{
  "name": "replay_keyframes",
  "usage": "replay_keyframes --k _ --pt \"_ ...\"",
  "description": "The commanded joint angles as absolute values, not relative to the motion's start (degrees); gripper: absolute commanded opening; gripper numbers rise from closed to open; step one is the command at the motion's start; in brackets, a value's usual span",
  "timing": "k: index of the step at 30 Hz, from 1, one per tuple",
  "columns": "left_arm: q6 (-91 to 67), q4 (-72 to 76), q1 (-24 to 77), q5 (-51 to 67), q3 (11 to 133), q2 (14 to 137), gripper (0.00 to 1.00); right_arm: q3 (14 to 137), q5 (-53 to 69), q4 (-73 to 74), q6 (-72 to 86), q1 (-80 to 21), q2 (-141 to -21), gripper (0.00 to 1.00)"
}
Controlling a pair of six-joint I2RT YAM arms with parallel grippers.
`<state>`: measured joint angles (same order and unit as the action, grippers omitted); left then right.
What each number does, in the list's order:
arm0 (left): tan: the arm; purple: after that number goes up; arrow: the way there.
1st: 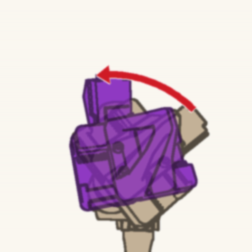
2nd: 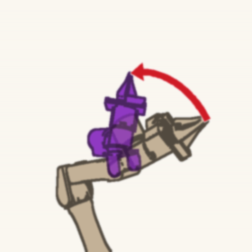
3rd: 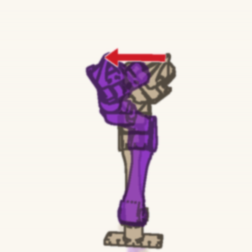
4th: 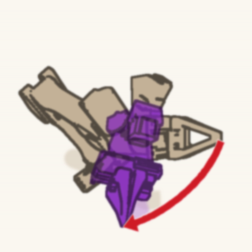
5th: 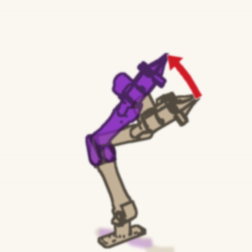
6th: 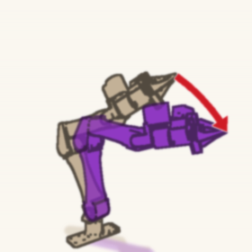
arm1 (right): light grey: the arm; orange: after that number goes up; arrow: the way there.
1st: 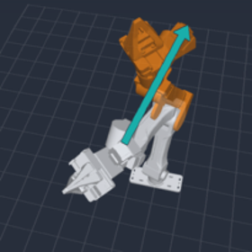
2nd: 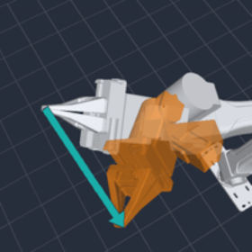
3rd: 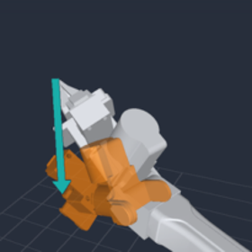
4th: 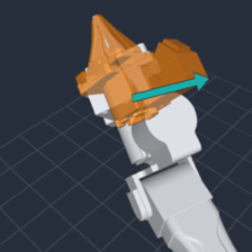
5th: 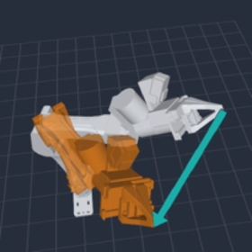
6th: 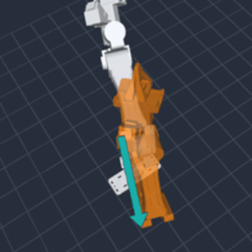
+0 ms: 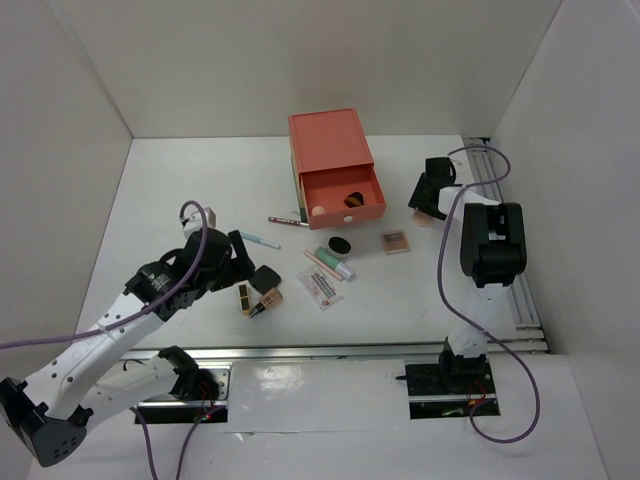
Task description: Organize the makeup
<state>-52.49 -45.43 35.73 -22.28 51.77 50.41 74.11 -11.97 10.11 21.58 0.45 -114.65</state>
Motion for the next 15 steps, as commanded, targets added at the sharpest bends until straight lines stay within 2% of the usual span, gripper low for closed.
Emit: replay_keyframes --k 1,5,8,10,13,14,15 --pt "-52.29 -45.44 35.42 -23.47 53.96 49.22 1.00 71.89 -16.87 15.29 21.45 -0.44 -113.38 0.67" --pt "-52.29 -45.97 35.42 -23.47 53.96 48.60 1.00 69.71 -16.87 15.82 22.06 -0.44 -112.15 0.66" --pt "-52.29 -45.97 35.42 -22.94 53.44 48.08 1.00 67.42 -15.48 15.30 22.06 -0.44 -110.57 0.53" --pt "-52.29 -45.97 35.42 -22.94 53.44 48.08 1.00 67.41 -13.72 14.77 21.45 -0.44 -110.04 0.31" --pt "-51.69 -45.97 35.42 -22.94 53.96 48.08 1.00 67.93 -12.84 14.15 20.92 -1.05 -108.29 0.12" --pt "-51.68 -45.97 35.42 -22.94 53.96 48.08 1.00 69.07 -12.83 14.67 20.22 -1.05 -107.41 0.00" --pt "-50.37 -45.44 35.42 -22.16 53.96 48.08 1.00 69.95 -12.31 14.68 18.82 -1.84 -106.45 0.00"
